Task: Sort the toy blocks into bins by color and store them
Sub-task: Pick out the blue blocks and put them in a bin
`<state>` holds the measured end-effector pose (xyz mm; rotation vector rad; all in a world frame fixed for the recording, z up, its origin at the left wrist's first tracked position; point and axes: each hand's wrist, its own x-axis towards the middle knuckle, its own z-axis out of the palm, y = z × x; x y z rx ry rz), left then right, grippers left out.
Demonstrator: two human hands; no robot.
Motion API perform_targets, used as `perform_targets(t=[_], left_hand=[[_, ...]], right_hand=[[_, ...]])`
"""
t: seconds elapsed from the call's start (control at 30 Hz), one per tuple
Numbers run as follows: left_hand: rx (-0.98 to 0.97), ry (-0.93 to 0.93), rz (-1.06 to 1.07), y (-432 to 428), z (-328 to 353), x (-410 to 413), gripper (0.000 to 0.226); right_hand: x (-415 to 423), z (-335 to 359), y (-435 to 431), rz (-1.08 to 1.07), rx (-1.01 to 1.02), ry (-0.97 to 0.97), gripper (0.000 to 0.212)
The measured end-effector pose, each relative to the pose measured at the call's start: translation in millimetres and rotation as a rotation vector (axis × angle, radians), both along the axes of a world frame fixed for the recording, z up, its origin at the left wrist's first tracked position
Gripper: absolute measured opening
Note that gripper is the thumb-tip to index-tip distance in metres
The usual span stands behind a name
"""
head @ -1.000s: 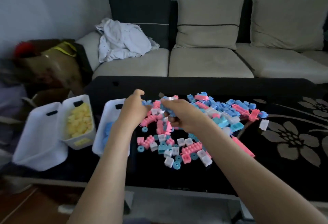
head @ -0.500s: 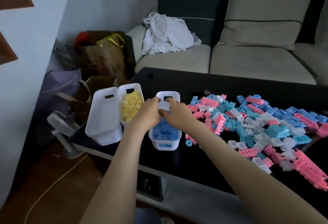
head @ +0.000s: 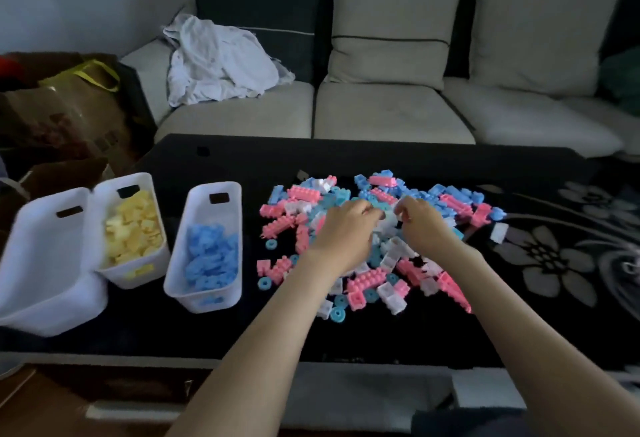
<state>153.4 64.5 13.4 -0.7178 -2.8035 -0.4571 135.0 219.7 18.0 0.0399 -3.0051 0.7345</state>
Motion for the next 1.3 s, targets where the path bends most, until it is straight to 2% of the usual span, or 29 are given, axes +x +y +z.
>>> perform_targets(t=[0.1, 0.17, 0.23, 0.33, 0.43, 0.5, 0.67, 0.83, 0.97, 1.1, 1.2, 1.3], left_hand=[[0.000, -0.038, -0.137, 32.1, -9.7, -4.4, 0.060], [0.034, -0.134, -0.199, 48.4, -13.1, -6.3, 0.063], [0.011, -0.246, -0.212, 59.3, -17.2, -8.9, 0.058], [-0.015, -0.322, -0.168, 64.0, -24.0, -15.0, 0.044], [-0.044, -0.267, -0.108, 59.1, -29.4, -24.1, 0.035], [-0.072, -0.236, -0.096, 53.7, -32.8, -27.5, 0.035], [-0.058, -0.260, -0.042, 40.0, -32.5, -30.2, 0.025], [-0.019, -0.287, 0.061, 26.1, -25.9, -25.5, 0.020], [0.019, -0.275, 0.082, 19.2, -27.2, -18.8, 0.023], [-0.012, -0.250, 0.109, 14.6, -30.5, -16.8, 0.029], [0.037, -0.259, 0.076, 8.6, -30.1, -13.0, 0.038], [0.161, -0.215, 0.061, 1.3, -22.9, -11.0, 0.036]], right_hand=[[4.5, -12.5, 48.2, -0.091, -0.045, 0.018, 0.027], [7.9, -14.5, 68.6, -0.077, -0.062, 0.028, 0.025], [10.6, -14.6, 81.7, -0.021, -0.059, 0.021, 0.022], [14.6, -19.1, 90.8, 0.087, 0.055, -0.048, 0.029], [16.3, -26.1, 94.7, 0.102, 0.066, -0.093, 0.037], [15.6, -31.2, 96.9, 0.088, 0.104, -0.090, 0.034], [14.1, -38.3, 96.3, 0.080, 0.098, -0.029, 0.041], [14.0, -38.1, 89.7, 0.141, 0.131, -0.024, 0.023], [17.2, -31.3, 86.4, 0.112, 0.084, 0.004, 0.007], [21.1, -28.1, 82.8, 0.029, 0.003, 0.002, 0.001], [24.9, -23.5, 78.3, -0.027, -0.103, -0.015, 0.007], [29.0, -12.7, 69.0, -0.048, -0.241, -0.031, 0.016]])
